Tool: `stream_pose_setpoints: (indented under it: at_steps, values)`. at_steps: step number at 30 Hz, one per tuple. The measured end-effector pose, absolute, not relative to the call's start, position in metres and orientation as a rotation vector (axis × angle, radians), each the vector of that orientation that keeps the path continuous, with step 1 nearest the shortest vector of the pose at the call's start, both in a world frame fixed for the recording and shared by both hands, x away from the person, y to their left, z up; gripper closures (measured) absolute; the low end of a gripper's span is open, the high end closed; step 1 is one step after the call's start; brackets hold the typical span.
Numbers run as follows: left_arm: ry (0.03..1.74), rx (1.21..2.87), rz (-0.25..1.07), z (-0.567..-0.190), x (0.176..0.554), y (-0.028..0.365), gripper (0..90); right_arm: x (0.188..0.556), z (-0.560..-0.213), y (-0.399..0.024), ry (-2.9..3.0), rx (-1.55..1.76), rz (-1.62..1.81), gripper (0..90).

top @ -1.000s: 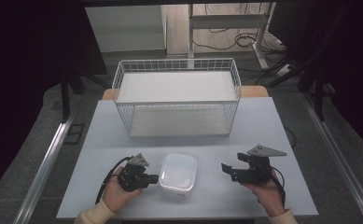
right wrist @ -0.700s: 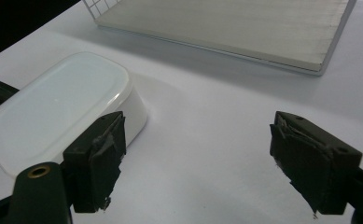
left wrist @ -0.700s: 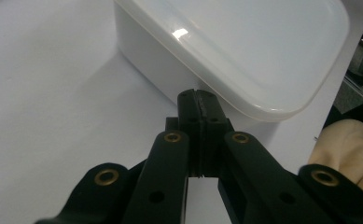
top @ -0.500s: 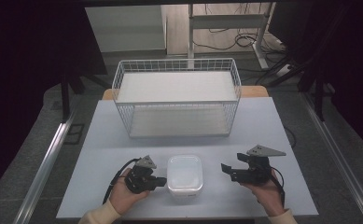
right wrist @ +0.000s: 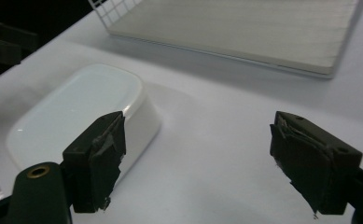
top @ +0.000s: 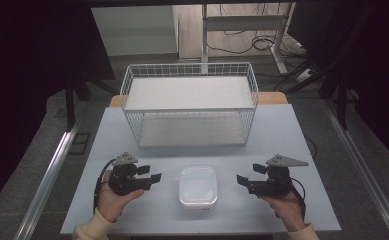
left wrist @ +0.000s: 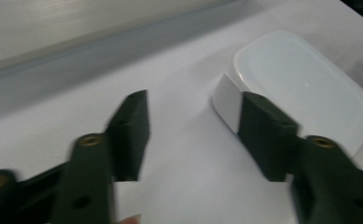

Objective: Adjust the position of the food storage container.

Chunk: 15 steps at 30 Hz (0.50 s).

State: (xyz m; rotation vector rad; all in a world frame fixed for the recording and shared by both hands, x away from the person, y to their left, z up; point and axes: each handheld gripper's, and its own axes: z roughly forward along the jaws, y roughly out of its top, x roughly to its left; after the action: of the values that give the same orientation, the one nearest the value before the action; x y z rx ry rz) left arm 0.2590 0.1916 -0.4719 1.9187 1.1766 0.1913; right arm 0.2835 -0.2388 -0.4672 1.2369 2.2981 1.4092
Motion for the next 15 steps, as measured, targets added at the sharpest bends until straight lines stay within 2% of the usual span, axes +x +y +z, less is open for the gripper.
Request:
stream_pose_setpoints:
  at_steps: [5,15]
  values:
    - [1.197,1.896,0.158,-0.4731,0.2599,0.1912,26.3,0.2845,-0.4678,-0.2385,2.325,1.250,1.429,17.7]
    - [1.196,1.883,0.146,-0.4703,0.2583,0.1903,24.9,0.2844,-0.4673,-0.2347,2.360,1.223,1.388,17.3]
